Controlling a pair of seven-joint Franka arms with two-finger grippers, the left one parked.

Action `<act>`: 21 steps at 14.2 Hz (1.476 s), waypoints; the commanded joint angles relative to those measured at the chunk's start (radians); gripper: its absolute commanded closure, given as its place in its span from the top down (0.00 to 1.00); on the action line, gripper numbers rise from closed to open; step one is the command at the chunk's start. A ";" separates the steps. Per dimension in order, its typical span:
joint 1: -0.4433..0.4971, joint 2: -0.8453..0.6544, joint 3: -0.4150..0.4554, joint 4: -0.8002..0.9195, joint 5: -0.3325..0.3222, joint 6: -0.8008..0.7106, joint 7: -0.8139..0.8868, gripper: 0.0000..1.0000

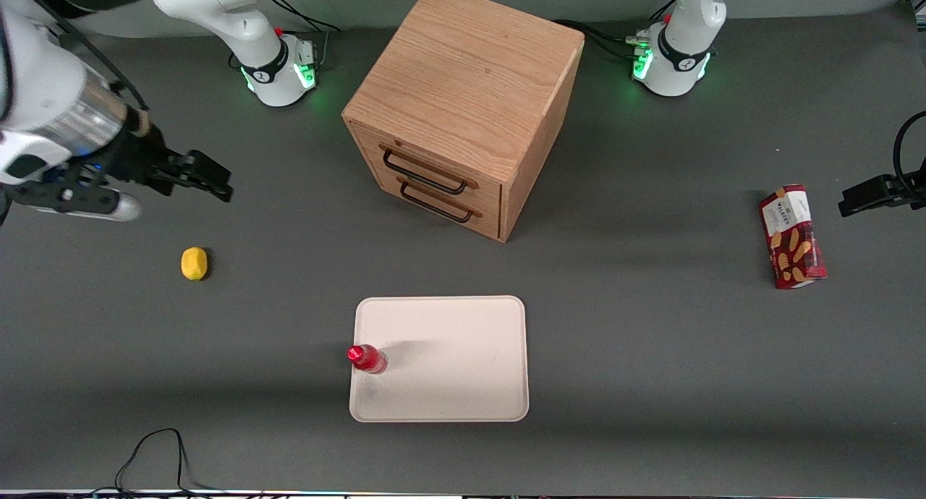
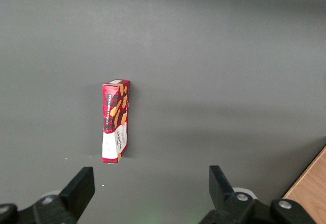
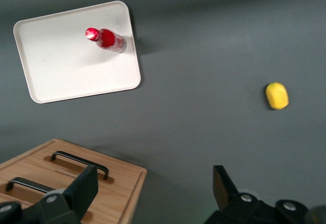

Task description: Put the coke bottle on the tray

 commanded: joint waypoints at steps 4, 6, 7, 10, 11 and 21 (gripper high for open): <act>-0.099 -0.057 -0.047 -0.070 -0.011 0.031 -0.237 1.00; -0.102 -0.076 -0.075 -0.080 -0.011 0.033 -0.295 1.00; -0.117 -0.089 -0.077 -0.099 -0.008 0.042 -0.311 1.00; -0.139 -0.155 -0.075 -0.211 -0.009 0.111 -0.351 1.00; -0.158 -0.156 -0.069 -0.215 -0.011 0.109 -0.355 1.00; -0.208 -0.143 -0.035 -0.196 -0.035 0.100 -0.401 1.00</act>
